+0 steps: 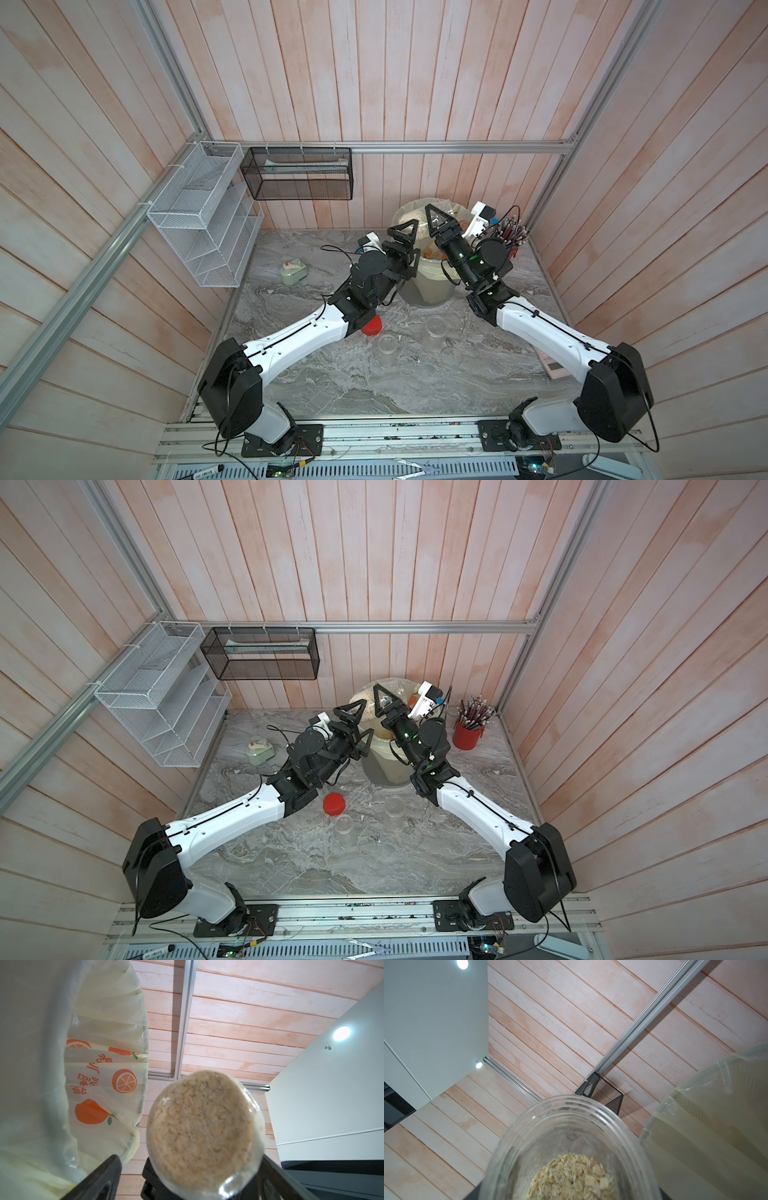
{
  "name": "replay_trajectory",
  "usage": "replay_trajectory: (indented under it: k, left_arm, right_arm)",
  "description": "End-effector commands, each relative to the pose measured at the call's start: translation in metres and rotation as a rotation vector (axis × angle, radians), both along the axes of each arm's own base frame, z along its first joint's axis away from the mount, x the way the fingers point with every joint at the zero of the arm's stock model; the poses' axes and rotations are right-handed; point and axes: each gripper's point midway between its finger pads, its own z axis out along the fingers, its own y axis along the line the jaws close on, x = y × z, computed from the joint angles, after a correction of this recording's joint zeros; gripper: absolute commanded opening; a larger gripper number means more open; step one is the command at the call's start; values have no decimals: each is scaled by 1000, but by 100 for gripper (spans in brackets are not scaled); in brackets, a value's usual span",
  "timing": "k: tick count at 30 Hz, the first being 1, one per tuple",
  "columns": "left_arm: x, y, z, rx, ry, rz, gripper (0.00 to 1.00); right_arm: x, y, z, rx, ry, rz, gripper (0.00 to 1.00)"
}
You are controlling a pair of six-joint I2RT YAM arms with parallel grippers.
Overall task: Empty expired oatmeal from jars
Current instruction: Pour the expired oatmeal into the trash bin.
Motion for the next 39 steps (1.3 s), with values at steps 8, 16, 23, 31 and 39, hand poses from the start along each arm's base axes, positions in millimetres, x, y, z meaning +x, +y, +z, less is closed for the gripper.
replay_trajectory:
  k: [8,16,23,31,39]
  left_arm:
    - [21,13,31,-92,-47,101,100]
    - [35,3,29,-117,-44,91,100]
    - [41,-1,27,-131,-39,91,100]
    - [44,-5,33,-136,-51,85,100]
    - [48,-6,30,-134,-46,88,98]
  right_arm:
    - [-9,-10,23,113,-81,-10,32]
    - [-4,-9,14,139,-65,-8,32]
    - [-3,-10,14,162,-77,-16,31]
    - [4,-8,11,176,-70,-18,31]
    - [7,-6,8,175,-71,-14,31]
